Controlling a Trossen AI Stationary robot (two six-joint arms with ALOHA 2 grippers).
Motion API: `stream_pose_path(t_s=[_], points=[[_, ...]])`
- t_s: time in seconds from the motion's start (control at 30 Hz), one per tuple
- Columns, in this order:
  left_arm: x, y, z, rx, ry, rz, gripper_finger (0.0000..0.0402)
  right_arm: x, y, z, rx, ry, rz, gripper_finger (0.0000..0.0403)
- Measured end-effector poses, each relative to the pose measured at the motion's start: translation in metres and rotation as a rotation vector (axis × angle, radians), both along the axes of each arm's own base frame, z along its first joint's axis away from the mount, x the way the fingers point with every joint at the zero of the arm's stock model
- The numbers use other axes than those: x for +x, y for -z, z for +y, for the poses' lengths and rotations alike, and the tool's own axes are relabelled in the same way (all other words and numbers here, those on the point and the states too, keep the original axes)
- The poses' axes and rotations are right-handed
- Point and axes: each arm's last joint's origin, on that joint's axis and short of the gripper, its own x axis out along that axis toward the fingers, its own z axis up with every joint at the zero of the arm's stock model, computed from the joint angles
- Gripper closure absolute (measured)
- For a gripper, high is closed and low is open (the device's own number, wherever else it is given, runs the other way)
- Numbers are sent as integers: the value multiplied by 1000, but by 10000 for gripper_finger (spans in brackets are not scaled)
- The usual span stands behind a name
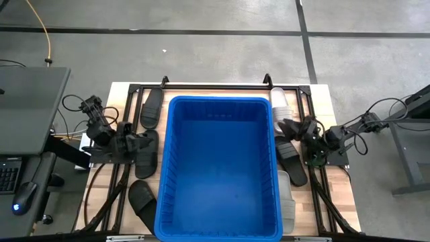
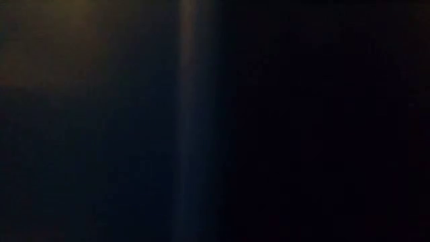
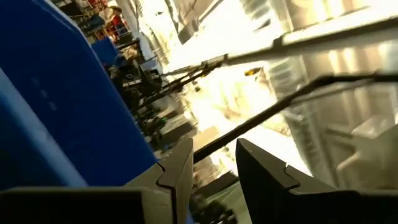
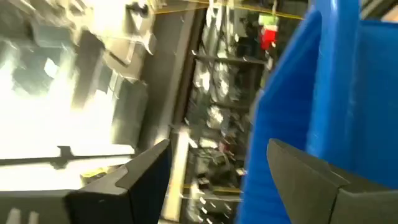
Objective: Pick and place slides into bin
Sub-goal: Put the top left black slide in the bin
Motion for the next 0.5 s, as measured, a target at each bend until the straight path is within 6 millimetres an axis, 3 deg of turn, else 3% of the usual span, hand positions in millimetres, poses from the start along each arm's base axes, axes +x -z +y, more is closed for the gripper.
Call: stream_pose_path(t_s=[0.17, 0.27, 0.4, 0.5], points=[[-4, -7, 4, -91, -13, -63, 289, -14, -24, -6, -170, 104, -142, 148], [-5, -8, 6, -125, -23, -78, 289, -24, -33, -11, -178, 201, -196, 148], [-6, -11, 8, -158, -25, -106, 289, -29, -45, -14, -205, 251, -199, 148], [-7, -12, 8, -165, -29, -112, 289, -28, -60, -14, -209, 275, -109, 148]])
